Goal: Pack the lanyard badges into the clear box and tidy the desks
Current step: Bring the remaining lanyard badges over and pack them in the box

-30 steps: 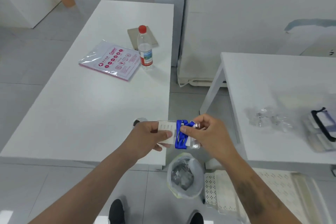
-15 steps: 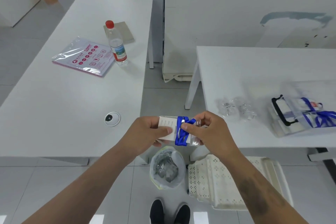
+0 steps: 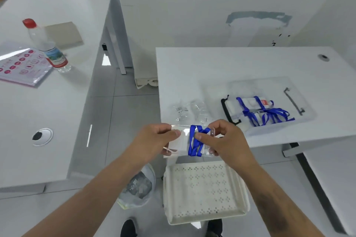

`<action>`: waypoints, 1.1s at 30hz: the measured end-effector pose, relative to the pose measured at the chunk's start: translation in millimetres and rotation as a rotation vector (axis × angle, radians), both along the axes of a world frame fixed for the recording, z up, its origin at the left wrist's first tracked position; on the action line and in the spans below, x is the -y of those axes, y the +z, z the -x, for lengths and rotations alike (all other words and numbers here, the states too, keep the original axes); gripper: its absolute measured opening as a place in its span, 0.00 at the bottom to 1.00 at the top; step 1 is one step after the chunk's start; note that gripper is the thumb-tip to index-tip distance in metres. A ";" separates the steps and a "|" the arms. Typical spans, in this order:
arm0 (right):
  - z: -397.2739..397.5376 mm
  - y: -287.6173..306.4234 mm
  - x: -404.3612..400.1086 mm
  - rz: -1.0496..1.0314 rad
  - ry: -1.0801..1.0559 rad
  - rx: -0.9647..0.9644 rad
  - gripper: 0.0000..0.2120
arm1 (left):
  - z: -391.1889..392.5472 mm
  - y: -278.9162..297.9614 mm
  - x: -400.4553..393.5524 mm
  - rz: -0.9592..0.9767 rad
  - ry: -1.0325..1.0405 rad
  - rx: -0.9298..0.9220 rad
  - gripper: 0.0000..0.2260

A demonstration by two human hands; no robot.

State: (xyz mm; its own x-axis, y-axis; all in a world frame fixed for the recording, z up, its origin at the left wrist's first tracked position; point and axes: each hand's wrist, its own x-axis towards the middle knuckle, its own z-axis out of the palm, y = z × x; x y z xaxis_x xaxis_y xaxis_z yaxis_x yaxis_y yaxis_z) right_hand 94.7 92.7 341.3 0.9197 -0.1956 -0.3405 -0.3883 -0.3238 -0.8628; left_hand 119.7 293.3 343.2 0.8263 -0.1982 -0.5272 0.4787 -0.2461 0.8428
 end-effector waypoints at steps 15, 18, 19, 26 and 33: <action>-57.8 3.3 282.1 0.270 0.029 0.128 0.12 | -39.3 8.2 281.7 0.035 0.210 0.021 0.07; -87.5 -0.6 301.2 0.480 0.072 0.166 0.12 | -70.8 -2.4 309.8 -0.041 0.218 0.062 0.05; -99.9 -3.9 306.7 0.573 0.104 0.158 0.13 | -82.1 -8.7 318.9 -0.061 0.233 0.070 0.04; -169.9 -33.5 314.1 1.107 0.418 -0.002 0.20 | -139.9 -62.3 350.1 -0.241 0.186 0.013 0.04; -192.5 -54.6 313.2 1.265 0.572 -0.054 0.13 | -159.7 -96.6 365.5 -0.303 0.215 -0.007 0.03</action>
